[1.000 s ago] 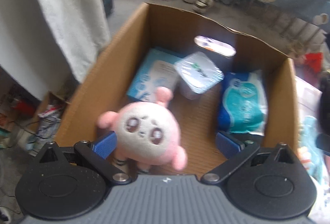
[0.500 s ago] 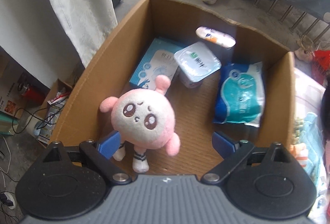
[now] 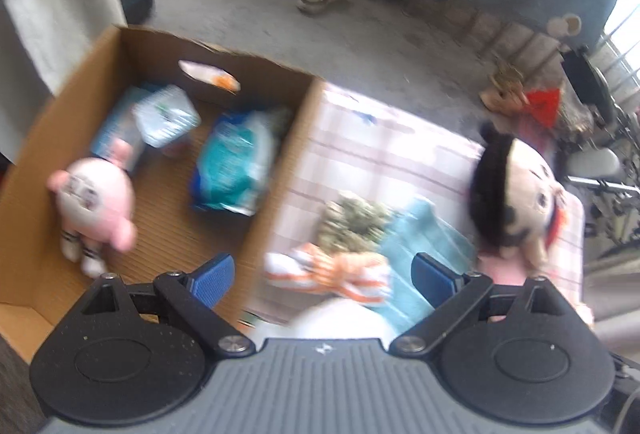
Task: Organize soft objects
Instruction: 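Move the left gripper to the orange-striped rolled towel and grasp it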
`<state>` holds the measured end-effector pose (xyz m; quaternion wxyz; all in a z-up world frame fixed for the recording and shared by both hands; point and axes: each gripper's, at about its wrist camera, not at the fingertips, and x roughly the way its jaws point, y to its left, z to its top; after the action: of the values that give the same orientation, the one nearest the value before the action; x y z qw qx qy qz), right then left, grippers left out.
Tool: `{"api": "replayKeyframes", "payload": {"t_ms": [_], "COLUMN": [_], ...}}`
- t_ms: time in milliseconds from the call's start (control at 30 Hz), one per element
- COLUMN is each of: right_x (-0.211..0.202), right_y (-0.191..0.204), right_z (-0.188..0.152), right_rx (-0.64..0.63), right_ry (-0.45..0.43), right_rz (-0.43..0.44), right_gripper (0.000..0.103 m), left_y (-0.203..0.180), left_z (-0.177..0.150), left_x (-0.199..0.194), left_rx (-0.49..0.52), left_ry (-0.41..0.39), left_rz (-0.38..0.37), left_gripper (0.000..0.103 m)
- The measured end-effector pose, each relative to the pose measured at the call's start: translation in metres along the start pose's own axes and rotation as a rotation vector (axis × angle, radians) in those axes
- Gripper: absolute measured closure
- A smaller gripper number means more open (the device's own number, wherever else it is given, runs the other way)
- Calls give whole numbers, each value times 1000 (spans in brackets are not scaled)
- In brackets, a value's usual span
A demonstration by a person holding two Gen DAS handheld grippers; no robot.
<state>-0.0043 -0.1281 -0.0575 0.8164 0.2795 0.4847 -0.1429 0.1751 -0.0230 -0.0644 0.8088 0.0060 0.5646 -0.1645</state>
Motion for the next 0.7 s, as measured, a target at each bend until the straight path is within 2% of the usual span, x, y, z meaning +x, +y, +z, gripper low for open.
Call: {"api": "replayKeyframes", "payload": {"t_ms": [100,167,200,300,500,600,700], "right_x": [1,2,2,6,10,12,15], "right_y": [-13,-20,-24,-34,-53,-69,-87], "right_z": [7,10,10,12,10,11,13], "right_rx": [-61,-73,-71,-53,-1,36,79], "right_ry": [-2,-1,0,7,11,8,0], "right_rz": [7,20,31,61,111,117,114], "right_gripper": [48,48,48,48,47,47,47], "left_y": [-37,-48,-49,-51,-50,-48,-49], "left_z": [6,12,15,25,31,27,23], "left_x": [30,52,64,91,141,155,165], "left_rx": [4,-68,-124,-239,-466,-543,-574], "left_ry": [140,228,269,338,489,514,515], "left_rz": [-49,-33,-56,-43,106,209,296], "left_gripper": [10,11,10,10,11,16,24]}}
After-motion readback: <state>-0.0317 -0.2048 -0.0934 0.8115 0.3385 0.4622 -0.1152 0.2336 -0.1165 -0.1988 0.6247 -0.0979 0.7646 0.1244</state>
